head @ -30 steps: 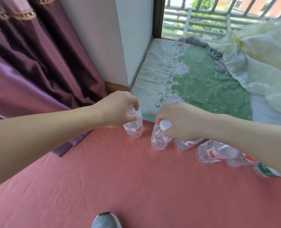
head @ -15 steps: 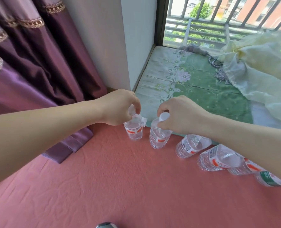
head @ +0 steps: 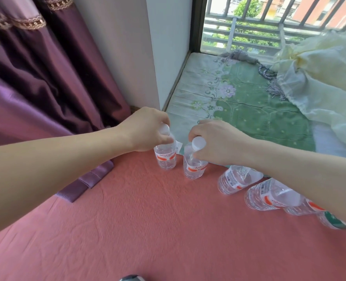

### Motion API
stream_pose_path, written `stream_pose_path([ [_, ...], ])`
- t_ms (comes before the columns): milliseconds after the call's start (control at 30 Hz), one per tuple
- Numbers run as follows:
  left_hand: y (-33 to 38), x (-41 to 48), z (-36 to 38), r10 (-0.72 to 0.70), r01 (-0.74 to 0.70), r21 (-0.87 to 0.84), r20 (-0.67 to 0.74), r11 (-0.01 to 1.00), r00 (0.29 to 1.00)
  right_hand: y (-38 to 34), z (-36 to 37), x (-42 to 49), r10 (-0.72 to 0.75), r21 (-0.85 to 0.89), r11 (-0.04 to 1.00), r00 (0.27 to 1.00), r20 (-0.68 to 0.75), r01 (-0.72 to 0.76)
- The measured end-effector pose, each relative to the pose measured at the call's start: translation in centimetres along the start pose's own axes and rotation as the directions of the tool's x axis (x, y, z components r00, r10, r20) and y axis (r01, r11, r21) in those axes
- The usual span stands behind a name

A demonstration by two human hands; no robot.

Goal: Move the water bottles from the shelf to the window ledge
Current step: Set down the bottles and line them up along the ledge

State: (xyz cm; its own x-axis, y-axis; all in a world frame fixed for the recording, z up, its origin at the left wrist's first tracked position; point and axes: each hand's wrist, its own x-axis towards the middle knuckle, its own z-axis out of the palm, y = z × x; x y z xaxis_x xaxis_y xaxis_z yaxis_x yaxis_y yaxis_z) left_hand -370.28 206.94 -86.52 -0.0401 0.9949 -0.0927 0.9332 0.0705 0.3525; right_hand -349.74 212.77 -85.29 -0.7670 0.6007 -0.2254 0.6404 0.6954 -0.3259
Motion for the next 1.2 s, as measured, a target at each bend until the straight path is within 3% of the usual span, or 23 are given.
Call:
stream_pose_path([
  [167, -0.2, 0.0, -0.1, -0.007, 0.007, 0.000, -0.016, 1.000, 1.000, 0.1, -0.6, -0.3, -0.017, 0.004, 1.000, 1.000, 0.026, 0.017],
  [567, 0.0, -0.2, -1.0, 0.050, -0.053, 0.021, 0.129, 0.998, 0.990, 0.9, -0.4, -0.2, 0.059, 0.043, 0.997, 0.998, -0.036, -0.057],
  [800, -0.2, 0.0, -0.8, -0.052, 0.052, 0.022, -0.003, 0.998, 0.999, 1.0, 0.3, -0.1, 0.054, 0.086, 0.995, 0.998, -0.044, -0.050],
  [1200, 0.2, -0.1, -0.9, 0.013, -0.014, 0.023, 0.046, 1.000, 0.999, 1.3, 0.3, -0.5, 0.014, 0.092, 0.996, 0.999, -0.048, -0.010],
])
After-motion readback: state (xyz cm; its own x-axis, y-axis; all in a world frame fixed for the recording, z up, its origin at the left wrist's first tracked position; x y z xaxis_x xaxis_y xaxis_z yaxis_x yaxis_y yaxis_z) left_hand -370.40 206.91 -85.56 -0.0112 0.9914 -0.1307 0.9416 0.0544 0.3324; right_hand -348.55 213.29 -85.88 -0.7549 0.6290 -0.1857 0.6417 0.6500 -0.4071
